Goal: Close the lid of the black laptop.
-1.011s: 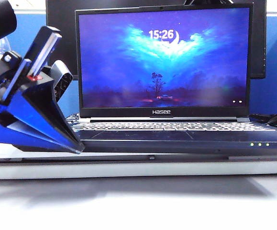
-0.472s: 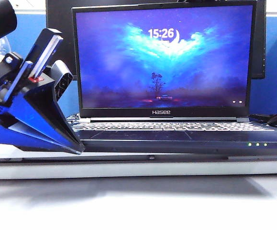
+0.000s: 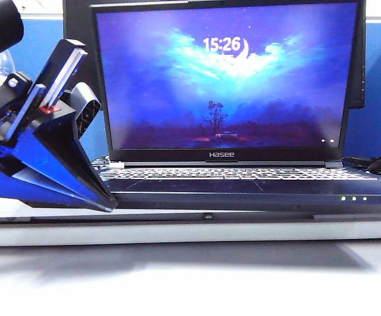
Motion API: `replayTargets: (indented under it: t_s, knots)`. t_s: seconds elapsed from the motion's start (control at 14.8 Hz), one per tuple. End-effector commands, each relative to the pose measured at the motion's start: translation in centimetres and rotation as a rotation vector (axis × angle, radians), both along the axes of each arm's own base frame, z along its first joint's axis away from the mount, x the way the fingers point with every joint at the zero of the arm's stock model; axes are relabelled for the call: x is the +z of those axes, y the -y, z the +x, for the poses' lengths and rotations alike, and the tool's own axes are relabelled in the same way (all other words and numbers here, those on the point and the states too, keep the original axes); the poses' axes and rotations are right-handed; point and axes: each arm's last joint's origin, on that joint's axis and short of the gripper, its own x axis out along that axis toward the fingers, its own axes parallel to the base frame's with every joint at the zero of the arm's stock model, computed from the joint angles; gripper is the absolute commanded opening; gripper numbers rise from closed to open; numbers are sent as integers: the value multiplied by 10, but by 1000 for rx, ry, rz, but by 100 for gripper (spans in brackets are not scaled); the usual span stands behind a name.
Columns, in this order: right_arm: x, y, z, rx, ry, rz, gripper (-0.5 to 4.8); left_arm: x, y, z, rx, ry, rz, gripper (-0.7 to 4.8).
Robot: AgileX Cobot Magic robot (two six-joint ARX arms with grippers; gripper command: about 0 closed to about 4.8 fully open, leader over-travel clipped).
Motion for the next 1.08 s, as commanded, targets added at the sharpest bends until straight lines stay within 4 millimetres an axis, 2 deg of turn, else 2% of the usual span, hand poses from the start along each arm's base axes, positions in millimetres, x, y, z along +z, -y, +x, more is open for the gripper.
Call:
replayTargets:
  t_s: [0.07, 0.27, 0.47, 0.81, 1.08]
  knots:
    - [-5, 4, -13, 18, -75, -73, -6, 9, 1, 10, 67, 130, -3, -3]
    - [-1, 8, -22, -1, -83, -93, -6, 9, 1, 10, 67, 137, -8, -3]
    - [-6, 10, -26, 8, -146, -120, -6, 10, 2, 11, 67, 141, -10, -3]
    - [-8, -5, -36, 65, -180, -141, -6, 10, 2, 11, 67, 146, -14, -3]
    - [-12, -8, -43, 85, -236, -162, -6, 11, 2, 11, 61, 145, -18, -3]
